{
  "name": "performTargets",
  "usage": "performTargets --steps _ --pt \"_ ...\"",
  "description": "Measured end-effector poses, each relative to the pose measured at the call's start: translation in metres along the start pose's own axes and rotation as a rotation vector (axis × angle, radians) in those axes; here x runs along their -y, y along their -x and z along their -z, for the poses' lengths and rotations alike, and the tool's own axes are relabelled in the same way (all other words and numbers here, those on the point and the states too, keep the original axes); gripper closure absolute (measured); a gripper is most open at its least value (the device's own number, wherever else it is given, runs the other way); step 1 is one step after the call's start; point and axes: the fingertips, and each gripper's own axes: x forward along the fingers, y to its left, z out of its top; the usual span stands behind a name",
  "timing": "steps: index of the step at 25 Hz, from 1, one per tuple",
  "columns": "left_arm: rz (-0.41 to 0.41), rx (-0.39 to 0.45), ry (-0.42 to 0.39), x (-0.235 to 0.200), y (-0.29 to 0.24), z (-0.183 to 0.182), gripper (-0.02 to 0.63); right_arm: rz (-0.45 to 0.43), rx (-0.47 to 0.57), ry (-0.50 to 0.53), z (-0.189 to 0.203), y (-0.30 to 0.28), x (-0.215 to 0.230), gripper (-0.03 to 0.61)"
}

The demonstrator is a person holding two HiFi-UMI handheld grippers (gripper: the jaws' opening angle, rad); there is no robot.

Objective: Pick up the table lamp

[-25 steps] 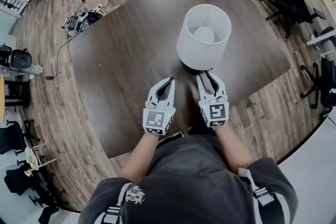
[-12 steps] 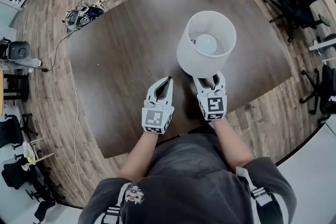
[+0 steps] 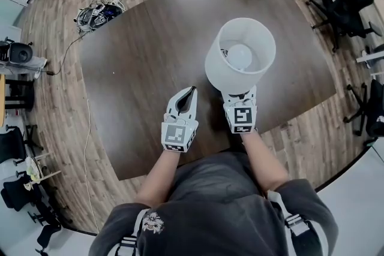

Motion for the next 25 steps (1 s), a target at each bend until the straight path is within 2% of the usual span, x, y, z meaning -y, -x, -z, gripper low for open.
performTargets --steps 9,12,25 --pt "-0.003 -0.007 -0.009 0.0004 0.0001 0.0026 0.607 -0.009 -0.004 0.041 0.0032 -0.0098 -0.001 0.283" --pt "-0.005 -0.009 -0.014 0.0001 0.0015 0.0036 0.607 0.006 -0.008 0.058 0.0068 -0.0111 -0.0011 0.376" --pt "-0.018 -0.009 -0.012 -0.0035 0.009 0.0044 0.609 0.013 0.004 -0.002 0.0061 -0.0065 -0.0001 0.426"
